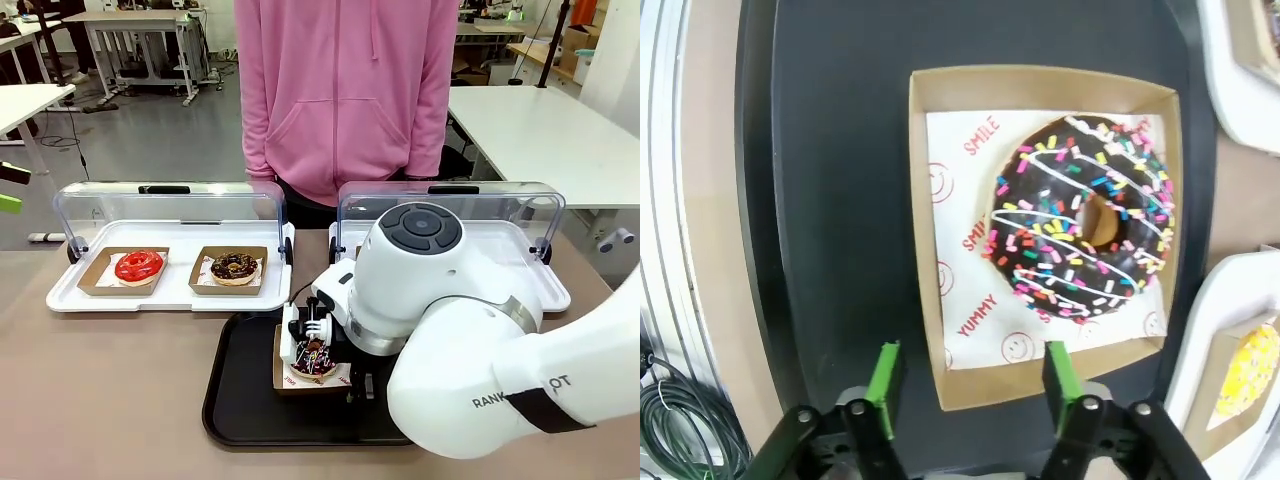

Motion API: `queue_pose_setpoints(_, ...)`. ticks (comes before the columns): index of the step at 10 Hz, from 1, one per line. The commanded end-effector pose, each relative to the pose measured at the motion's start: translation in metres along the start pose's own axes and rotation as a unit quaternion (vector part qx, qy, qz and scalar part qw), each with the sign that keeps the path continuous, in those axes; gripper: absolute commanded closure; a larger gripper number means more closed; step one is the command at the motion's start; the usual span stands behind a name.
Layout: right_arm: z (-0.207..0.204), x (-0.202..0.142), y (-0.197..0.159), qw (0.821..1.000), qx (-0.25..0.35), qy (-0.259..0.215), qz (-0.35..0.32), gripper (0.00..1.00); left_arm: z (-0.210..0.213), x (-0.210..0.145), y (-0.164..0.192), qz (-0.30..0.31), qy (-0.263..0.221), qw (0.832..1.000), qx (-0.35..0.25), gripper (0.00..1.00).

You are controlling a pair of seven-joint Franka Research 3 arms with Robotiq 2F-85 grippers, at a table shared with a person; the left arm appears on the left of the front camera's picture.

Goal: Move the fourth donut from the left to the tray.
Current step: Pick up the Paper togo box containing the Donut indicated by the person and place it on the Handle tray.

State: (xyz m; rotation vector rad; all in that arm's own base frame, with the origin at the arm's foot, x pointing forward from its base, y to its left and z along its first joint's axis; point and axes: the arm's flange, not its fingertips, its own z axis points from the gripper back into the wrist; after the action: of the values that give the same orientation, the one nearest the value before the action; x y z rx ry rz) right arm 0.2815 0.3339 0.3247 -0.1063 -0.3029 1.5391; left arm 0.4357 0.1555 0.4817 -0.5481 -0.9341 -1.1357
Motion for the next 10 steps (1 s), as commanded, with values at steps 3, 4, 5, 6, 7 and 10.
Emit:
queue_pose_setpoints(3,0.040,-0.042,0.026,1.000,0.002,-0.019,-0.011,0.00,0.001,0.002,-0.002,0.004,0.003,1.000,-0.003,0.00)
queue_pose_setpoints(4,0.041,-0.044,0.026,1.000,0.003,-0.023,-0.013,0.00,0.001,0.002,-0.002,0.004,0.003,1.000,-0.003,0.00)
queue_pose_setpoints(5,0.040,-0.045,0.027,1.000,0.011,-0.027,-0.009,0.00,0.001,0.002,-0.002,0.004,0.003,1.000,-0.003,0.00)
queue_pose_setpoints(6,0.032,0.003,-0.002,1.000,-0.010,-0.013,-0.018,0.00,0.001,0.002,-0.002,0.004,0.003,1.000,-0.003,0.00)
queue_pose_setpoints(7,0.032,0.003,-0.002,1.000,-0.010,-0.013,-0.018,0.00,0.001,0.002,-0.002,0.004,0.003,1.000,-0.003,0.00)
queue_pose_setpoints(10,0.032,0.003,-0.002,1.000,-0.010,-0.013,-0.018,0.00,0.001,0.002,-0.002,0.004,0.003,1.000,-0.003,0.00)
